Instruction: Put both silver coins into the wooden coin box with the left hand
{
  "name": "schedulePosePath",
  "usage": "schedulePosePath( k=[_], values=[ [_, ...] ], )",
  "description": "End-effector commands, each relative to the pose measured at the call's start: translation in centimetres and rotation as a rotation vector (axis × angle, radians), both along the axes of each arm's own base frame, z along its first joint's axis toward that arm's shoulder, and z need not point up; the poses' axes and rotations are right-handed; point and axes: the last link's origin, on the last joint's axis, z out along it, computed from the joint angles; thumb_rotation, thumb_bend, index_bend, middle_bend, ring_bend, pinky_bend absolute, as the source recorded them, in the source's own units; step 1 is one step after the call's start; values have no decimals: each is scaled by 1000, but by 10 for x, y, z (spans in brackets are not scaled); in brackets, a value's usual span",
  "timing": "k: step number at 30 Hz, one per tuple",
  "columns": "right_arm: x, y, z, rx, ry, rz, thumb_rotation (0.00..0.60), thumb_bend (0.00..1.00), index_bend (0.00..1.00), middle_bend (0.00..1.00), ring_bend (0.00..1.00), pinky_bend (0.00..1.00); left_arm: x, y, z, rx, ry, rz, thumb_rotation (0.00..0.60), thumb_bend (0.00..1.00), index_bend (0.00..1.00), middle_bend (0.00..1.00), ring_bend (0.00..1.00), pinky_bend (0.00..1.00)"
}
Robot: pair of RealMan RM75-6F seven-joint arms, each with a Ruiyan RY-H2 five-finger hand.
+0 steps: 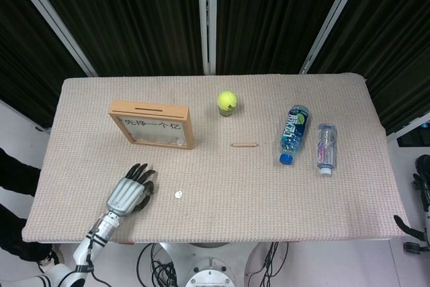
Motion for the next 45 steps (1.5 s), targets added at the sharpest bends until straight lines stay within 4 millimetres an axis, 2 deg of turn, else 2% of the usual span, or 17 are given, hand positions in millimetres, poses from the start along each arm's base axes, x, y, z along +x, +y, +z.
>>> schedulePosePath(
  k=[1,14,27,45],
  values=[
    [0,0,0,0,0,2,600,131,0,0,0,0,1,1,0,4,-8,0,600,309,478,161,9,90],
    [-1,0,0,10,1,-13,600,136,0,0,0,0,3,5,3,33,-40,-13,600,309,494,194,10,90],
    [-1,-2,1,21,-1,-14,600,134,0,0,0,0,3,8,3,38,-48,-10,600,350,553,210,16,91],
    [-1,-2,2,21,-1,-19,600,134,0,0,0,0,4,11,4,31,-73,20,600,402,578,218,15,95]
  ],
)
